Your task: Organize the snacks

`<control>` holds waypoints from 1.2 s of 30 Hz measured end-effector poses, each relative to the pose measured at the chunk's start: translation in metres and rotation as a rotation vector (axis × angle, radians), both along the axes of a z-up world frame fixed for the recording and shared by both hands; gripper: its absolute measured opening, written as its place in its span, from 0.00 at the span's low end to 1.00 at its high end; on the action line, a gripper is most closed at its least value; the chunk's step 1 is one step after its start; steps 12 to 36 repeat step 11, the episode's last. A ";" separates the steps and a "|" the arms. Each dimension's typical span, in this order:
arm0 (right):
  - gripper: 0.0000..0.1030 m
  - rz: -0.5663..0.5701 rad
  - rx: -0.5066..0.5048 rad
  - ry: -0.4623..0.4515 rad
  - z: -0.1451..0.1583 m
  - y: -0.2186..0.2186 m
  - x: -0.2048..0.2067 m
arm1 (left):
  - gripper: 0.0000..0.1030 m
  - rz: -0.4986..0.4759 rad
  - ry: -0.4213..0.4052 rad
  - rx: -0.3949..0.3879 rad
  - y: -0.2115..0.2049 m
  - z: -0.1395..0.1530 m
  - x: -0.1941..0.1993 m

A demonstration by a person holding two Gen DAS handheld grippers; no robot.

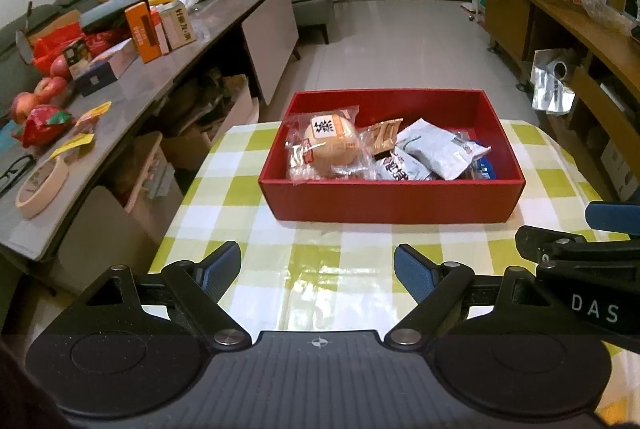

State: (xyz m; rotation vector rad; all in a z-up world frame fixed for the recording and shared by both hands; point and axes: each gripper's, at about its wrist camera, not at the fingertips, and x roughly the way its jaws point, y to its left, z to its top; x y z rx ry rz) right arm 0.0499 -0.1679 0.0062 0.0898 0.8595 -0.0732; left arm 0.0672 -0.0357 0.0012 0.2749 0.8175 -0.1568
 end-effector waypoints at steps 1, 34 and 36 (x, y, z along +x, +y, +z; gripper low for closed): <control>0.67 0.001 0.001 0.000 0.000 0.001 -0.002 | 0.86 -0.001 -0.001 0.000 0.001 0.000 -0.002; 0.67 -0.001 0.012 -0.002 0.002 0.003 -0.016 | 0.86 0.001 -0.018 0.007 0.002 0.002 -0.015; 0.67 -0.001 0.012 -0.002 0.002 0.003 -0.016 | 0.86 0.001 -0.018 0.007 0.002 0.002 -0.015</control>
